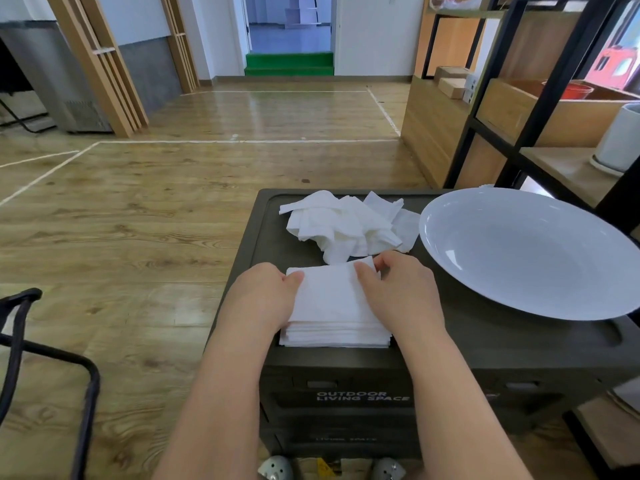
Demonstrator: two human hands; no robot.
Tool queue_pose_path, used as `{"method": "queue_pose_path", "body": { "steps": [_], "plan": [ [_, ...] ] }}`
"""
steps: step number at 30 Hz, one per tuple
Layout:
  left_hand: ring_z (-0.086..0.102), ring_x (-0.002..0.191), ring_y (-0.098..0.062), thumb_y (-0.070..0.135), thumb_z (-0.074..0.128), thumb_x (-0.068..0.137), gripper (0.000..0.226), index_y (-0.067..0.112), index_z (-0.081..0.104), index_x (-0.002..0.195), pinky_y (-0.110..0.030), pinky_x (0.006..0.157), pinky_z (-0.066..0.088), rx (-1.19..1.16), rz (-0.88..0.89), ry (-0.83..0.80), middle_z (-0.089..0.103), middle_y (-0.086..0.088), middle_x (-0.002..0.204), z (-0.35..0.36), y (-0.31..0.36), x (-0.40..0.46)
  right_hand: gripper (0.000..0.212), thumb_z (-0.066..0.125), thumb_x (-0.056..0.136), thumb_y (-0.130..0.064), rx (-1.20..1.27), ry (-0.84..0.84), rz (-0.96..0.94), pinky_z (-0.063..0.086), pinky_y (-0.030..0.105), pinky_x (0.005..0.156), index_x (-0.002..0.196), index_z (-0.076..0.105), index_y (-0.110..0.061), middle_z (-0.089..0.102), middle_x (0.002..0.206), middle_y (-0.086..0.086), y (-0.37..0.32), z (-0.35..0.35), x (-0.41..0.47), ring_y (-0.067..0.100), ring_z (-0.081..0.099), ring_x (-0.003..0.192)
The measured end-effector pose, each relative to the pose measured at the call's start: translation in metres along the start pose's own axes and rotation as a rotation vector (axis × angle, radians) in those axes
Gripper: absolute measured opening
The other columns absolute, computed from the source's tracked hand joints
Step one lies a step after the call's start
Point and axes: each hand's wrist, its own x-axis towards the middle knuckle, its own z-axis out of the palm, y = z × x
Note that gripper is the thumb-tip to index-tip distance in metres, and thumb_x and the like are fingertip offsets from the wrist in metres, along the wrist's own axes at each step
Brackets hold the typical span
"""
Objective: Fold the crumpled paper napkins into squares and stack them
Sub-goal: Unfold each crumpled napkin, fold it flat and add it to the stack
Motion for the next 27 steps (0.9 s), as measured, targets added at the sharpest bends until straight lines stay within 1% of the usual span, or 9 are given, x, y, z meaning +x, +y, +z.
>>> {"method": "queue_pose_path", "body": {
  "steps": [2, 7, 11, 13, 16, 18, 22, 25, 27],
  "plan": [
    [0.061, 0.074, -0.026, 0.044, 0.039, 0.098, 0.043, 0.007, 0.059, 0.090, -0.028, 0.054, 0.035, 0.061, -0.022, -0.032, 0.060, -0.009, 0.074, 0.003, -0.001, 0.001, 0.025, 0.054, 0.092, -0.037, -0.028, 0.001, 0.013, 0.031, 0.014, 0.051, 0.078, 0.056, -0.017, 0.053, 0.072, -0.006, 0.001, 0.001, -0.001, 0.005, 0.044, 0.058],
    [0.046, 0.055, -0.019, 0.048, 0.039, 0.097, 0.051, 0.013, 0.034, 0.061, -0.029, 0.049, 0.030, 0.130, -0.069, -0.065, 0.052, -0.005, 0.062, 0.005, -0.001, 0.003, 0.023, 0.056, 0.091, -0.040, -0.067, -0.034, 0.110, 0.028, 0.016, 0.050, 0.079, 0.051, -0.021, 0.048, 0.072, -0.012, 0.004, 0.002, -0.001, 0.001, 0.042, 0.061],
    [0.053, 0.066, -0.024, 0.051, 0.041, 0.096, 0.053, 0.009, 0.044, 0.063, -0.029, 0.056, 0.034, 0.160, -0.094, -0.116, 0.054, -0.007, 0.066, 0.004, 0.000, 0.006, 0.023, 0.054, 0.092, -0.042, -0.072, -0.079, 0.159, 0.032, 0.022, 0.054, 0.091, 0.052, -0.018, 0.052, 0.079, -0.008, 0.003, 0.005, 0.000, 0.005, 0.045, 0.067],
    [0.048, 0.060, -0.022, 0.051, 0.043, 0.095, 0.055, 0.003, 0.056, 0.073, -0.028, 0.054, 0.032, 0.159, -0.084, -0.103, 0.051, -0.005, 0.063, 0.002, 0.000, 0.004, 0.022, 0.053, 0.093, -0.040, -0.065, -0.086, 0.163, 0.032, 0.021, 0.052, 0.097, 0.052, -0.018, 0.054, 0.083, -0.007, 0.002, 0.004, -0.001, 0.005, 0.044, 0.066],
    [0.042, 0.052, -0.018, 0.048, 0.042, 0.096, 0.053, 0.010, 0.048, 0.060, -0.028, 0.048, 0.027, 0.136, -0.032, -0.023, 0.045, -0.002, 0.057, -0.003, -0.001, -0.001, 0.035, 0.047, 0.097, -0.035, 0.177, -0.100, 0.211, 0.034, 0.019, 0.056, 0.126, 0.043, -0.017, 0.056, 0.105, -0.004, -0.002, -0.006, -0.004, 0.004, 0.044, 0.072],
    [0.053, 0.063, -0.020, 0.048, 0.036, 0.098, 0.051, 0.010, 0.055, 0.070, -0.029, 0.053, 0.033, 0.114, -0.017, 0.059, 0.059, -0.004, 0.068, -0.008, -0.002, -0.003, 0.043, 0.040, 0.100, -0.033, 0.449, -0.145, 0.335, 0.040, 0.021, 0.067, 0.140, 0.034, -0.019, 0.052, 0.121, -0.007, -0.006, -0.013, -0.004, 0.006, 0.049, 0.085],
    [0.055, 0.079, -0.026, 0.036, 0.030, 0.102, 0.043, 0.006, 0.061, 0.096, -0.033, 0.066, 0.038, 0.237, -0.009, 0.172, 0.061, -0.008, 0.085, -0.022, -0.013, 0.001, 0.034, 0.035, 0.100, -0.037, 0.659, -0.207, 0.441, 0.039, 0.037, 0.104, 0.129, 0.047, -0.023, 0.053, 0.132, 0.001, -0.007, -0.020, -0.006, 0.016, 0.051, 0.115],
    [0.052, 0.084, -0.025, 0.024, 0.035, 0.101, 0.030, 0.010, 0.060, 0.107, -0.032, 0.071, 0.042, 0.386, 0.052, 0.138, 0.060, -0.009, 0.098, -0.026, -0.017, -0.001, 0.040, 0.033, 0.100, -0.040, 0.607, -0.272, 0.413, 0.034, 0.038, 0.109, 0.136, 0.043, -0.025, 0.049, 0.138, -0.002, -0.008, -0.021, -0.009, 0.016, 0.046, 0.125],
    [0.054, 0.088, -0.024, 0.022, 0.037, 0.100, 0.025, 0.015, 0.058, 0.109, -0.034, 0.073, 0.045, 0.367, 0.154, 0.166, 0.060, -0.006, 0.104, -0.023, -0.011, -0.004, 0.032, 0.031, 0.100, -0.041, 0.548, -0.311, 0.403, 0.038, 0.031, 0.097, 0.124, 0.048, -0.029, 0.052, 0.130, -0.005, -0.014, -0.023, -0.013, 0.015, 0.048, 0.120]
  ]
}}
